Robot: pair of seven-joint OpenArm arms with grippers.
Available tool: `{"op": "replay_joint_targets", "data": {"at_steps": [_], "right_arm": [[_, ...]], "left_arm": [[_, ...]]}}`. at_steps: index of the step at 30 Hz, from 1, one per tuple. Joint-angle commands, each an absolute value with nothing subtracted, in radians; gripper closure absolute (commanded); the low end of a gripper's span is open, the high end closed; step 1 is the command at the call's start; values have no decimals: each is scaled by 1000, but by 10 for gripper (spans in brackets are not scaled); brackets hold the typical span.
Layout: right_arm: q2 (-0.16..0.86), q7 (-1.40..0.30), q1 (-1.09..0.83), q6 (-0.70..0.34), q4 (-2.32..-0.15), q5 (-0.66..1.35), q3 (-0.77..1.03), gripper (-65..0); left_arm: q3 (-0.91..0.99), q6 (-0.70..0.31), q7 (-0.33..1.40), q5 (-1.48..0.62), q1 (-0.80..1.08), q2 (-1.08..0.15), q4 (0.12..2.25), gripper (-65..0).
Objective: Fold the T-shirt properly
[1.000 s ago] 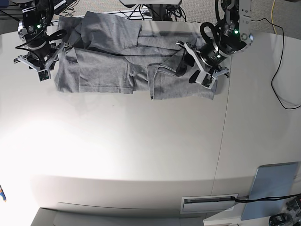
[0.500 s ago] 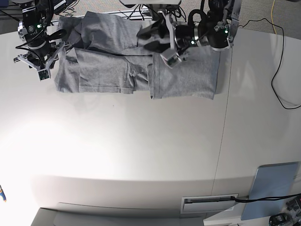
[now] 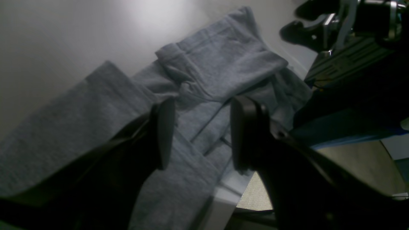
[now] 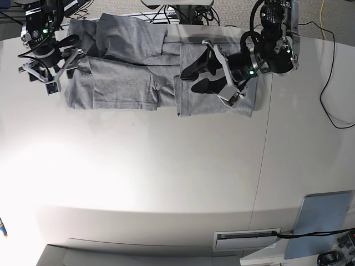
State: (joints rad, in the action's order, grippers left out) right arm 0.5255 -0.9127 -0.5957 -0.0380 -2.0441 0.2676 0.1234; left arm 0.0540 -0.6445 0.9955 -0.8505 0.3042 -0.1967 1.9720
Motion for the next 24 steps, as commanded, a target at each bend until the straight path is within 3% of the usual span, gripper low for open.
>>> {"op": "replay_joint_targets", "data": {"at_steps": [1,9,15,24], "right_arm": [[528,-915,-596,-28,-2060,254,136,-389],[432,-939,-596,-73,-2055,453,310,-388],[396,-1034,-569,-201,-1896,680,437,-388],[384,-1183,-454,-371,-1674,929,439,-388]], "left_arm": [[55,-648,981,-876,300,-197,1991,-294],[55,-655,981,-876,299,-197,1991,-294],[55,-655,981,-876,299,-197,1991,-294],[55,-655,980,-876,299,-197,1991,-294]]}}
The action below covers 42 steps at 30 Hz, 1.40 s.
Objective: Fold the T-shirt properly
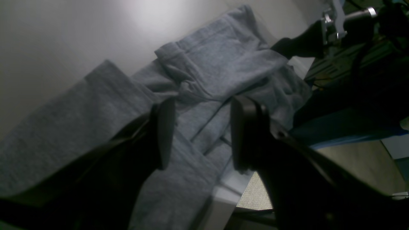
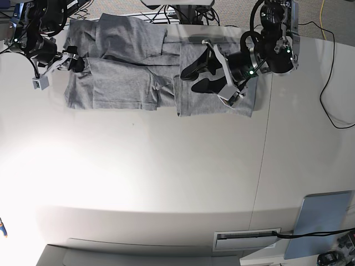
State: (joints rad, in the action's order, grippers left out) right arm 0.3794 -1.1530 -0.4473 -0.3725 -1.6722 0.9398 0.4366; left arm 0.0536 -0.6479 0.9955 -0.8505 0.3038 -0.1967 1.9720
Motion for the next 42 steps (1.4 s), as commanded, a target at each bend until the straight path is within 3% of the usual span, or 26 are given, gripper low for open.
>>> {"op": "replay_joint_targets", "data": {"at_steps": [1,14,16,22,24,29,34,38,42], "right_arm": [[377,-1186,-454,-377,-1674,940,439,-388],[324,-1202,-451,-427,-1674,1021,374,-379],[324,-1180,-451,-427,-1674,1021,353,-324],[324,-1094,-451,-427,-1674,968,335,-59],[326,-1062,-451,-427,-1674,933,343,0],[329,-1073,-417,-426,-1677,900,463,0],[330,-1201,-382,-427,-1774,928,569,0],[301,-1241,-383,-426,-1973,934,548,0],[225,-1224,-385,-422,-2153,878,406,0]], "left_arm": [[55,-655,980,-876,299,-197,1991,-294],[55,-655,980,-875,299,-197,1991,-293],[55,-655,981,-875,299,-197,1991,-293],[55,-655,980,-853,299,-197,1990,-293],[55,-655,980,-822,299,-197,1990,-293],[56,-644,980,-752,300,-199,1990,-293],[56,-598,978,-690,300,-200,1972,-293],[56,-599,969,-657,299,-200,1930,-293],[56,-599,942,-594,299,-199,1877,-294]]}}
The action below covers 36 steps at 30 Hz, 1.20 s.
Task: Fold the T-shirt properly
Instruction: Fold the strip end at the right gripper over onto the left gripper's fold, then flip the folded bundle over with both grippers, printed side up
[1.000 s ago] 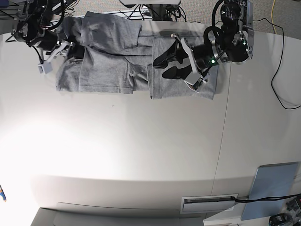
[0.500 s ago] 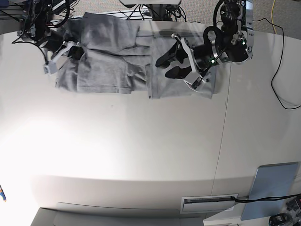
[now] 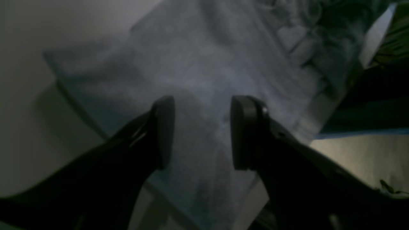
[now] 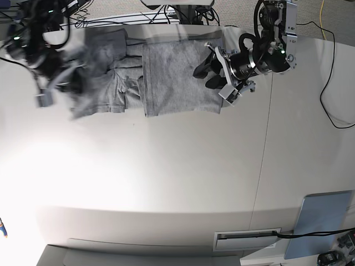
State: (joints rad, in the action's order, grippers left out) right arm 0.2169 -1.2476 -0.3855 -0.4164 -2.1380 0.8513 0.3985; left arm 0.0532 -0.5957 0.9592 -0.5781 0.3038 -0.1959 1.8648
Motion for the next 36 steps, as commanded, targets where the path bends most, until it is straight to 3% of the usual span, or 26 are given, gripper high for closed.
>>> {"op": "replay_joint_targets", "data": {"at_steps": [1,9,15,25,26,29,31,36], "right_arm": [[205,-1198,-386,-409,-2179,843,348,0],[84,-1054,-343,-258,-2203,476,-176,0],[9,-966,-340,-188,-2160,308,-392,0],[-108,-900,-277,-183,-2012,308,-445,0],[-108,-900,-276,-184,-2012,321,-445,-11],[-108,-903,-269,-201,-2012,393,-445,-135],[-108,-902,-268,-238,-2012,461,-445,-183],[-108,-904,-263,-332,-2017,648,-445,-190]], "left_arm": [[56,-599,942,-583,299,-200,1861,-294],[56,-603,829,-509,299,-199,1688,-294],[56,-603,818,-500,299,-200,1666,-294],[56,-603,819,-501,299,-200,1666,-294],[56,-603,819,-501,299,-200,1667,-294],[56,-635,822,-501,299,-200,1678,-293],[56,-655,824,-501,299,-200,1696,-293],[56,-648,822,-501,299,-215,1747,-293]]}}
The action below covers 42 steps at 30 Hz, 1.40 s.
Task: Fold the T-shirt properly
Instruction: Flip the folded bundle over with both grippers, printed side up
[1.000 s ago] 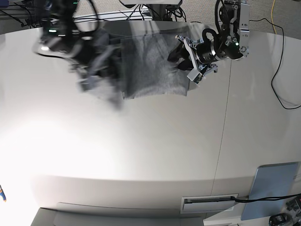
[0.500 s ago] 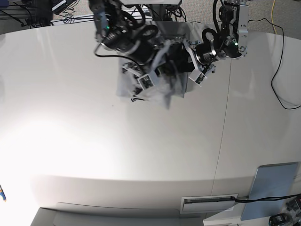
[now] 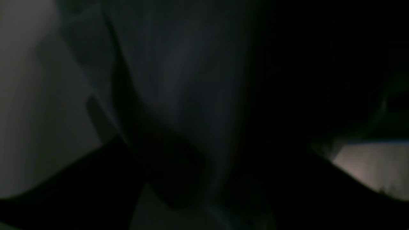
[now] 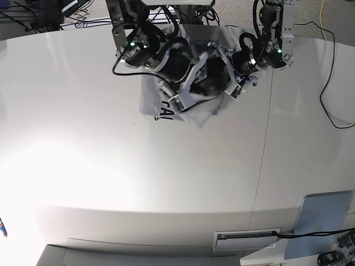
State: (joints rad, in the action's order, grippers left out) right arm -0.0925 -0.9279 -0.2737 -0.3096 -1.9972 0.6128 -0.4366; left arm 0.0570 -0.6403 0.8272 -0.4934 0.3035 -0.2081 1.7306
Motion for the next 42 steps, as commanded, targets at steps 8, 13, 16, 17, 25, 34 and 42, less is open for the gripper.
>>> {"op": "replay_joint_targets", "data": {"at_steps": [8,13,16,17,25,34,42], "right_arm": [[-108,-934,-249,-384,-2172,690,-443,-190],[-108,-939,-250,-336,-2265,466,-436,-190],[-107,-938,-252,-273,-2270,356,-395,-189],[-105,-941,-253,-261,-2270,331,-372,-190],[-36,-968,-253,-234,-2270,261,-94,-189],[86,-980,-316,-234,-2270,266,196,-189],[116,-989,-373,-235,-2270,272,295,-189]], "left_arm": [[131,-589,822,-501,299,-300,1819,-293],[260,-583,822,-501,299,-321,1839,-293],[348,-570,821,-502,299,-321,1839,-293],[377,-556,822,-511,299,-321,1839,-293],[470,-698,988,-947,299,-321,1839,-279],[169,-698,1061,-1057,285,-313,1839,0],[-150,-520,841,-611,184,-299,1819,0]]}}
